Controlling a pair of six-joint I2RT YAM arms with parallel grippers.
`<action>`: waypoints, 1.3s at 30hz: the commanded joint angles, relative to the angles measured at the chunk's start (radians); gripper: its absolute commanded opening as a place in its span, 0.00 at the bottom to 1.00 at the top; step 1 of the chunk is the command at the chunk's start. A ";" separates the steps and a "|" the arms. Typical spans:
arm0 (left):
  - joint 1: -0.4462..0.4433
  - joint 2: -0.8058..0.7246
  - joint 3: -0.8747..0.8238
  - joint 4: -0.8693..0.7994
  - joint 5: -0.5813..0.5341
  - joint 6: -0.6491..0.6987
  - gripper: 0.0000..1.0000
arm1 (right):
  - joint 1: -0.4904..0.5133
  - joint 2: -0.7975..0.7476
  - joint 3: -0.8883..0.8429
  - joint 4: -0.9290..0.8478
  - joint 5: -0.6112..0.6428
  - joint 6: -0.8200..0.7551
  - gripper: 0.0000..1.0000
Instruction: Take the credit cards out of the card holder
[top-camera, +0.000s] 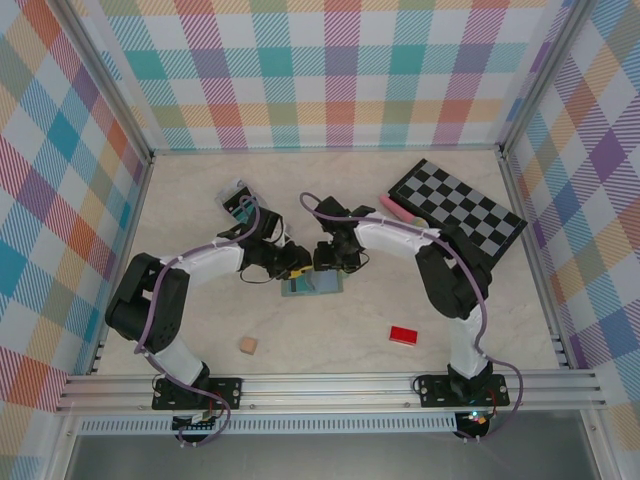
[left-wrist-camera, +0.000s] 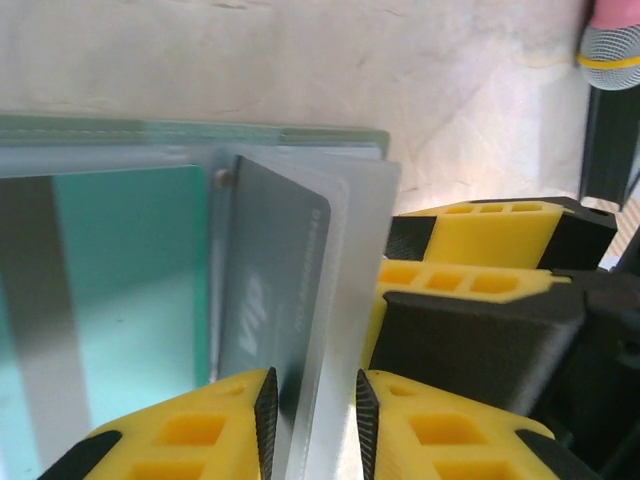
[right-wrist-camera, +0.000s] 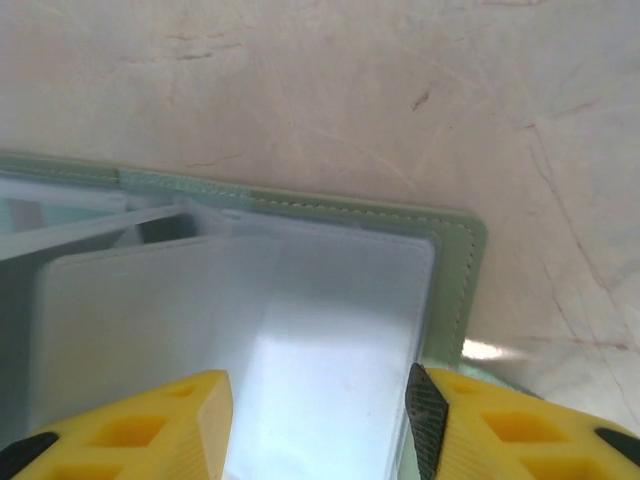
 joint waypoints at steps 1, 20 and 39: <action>-0.022 -0.016 -0.008 0.052 0.042 -0.028 0.29 | -0.010 -0.089 -0.036 0.025 0.037 0.025 0.53; -0.062 0.016 0.067 -0.105 -0.122 -0.006 0.37 | -0.053 -0.208 -0.139 0.105 -0.023 0.023 0.53; -0.025 0.030 0.001 0.020 -0.151 -0.118 0.22 | -0.050 -0.003 -0.035 0.078 -0.187 -0.026 0.29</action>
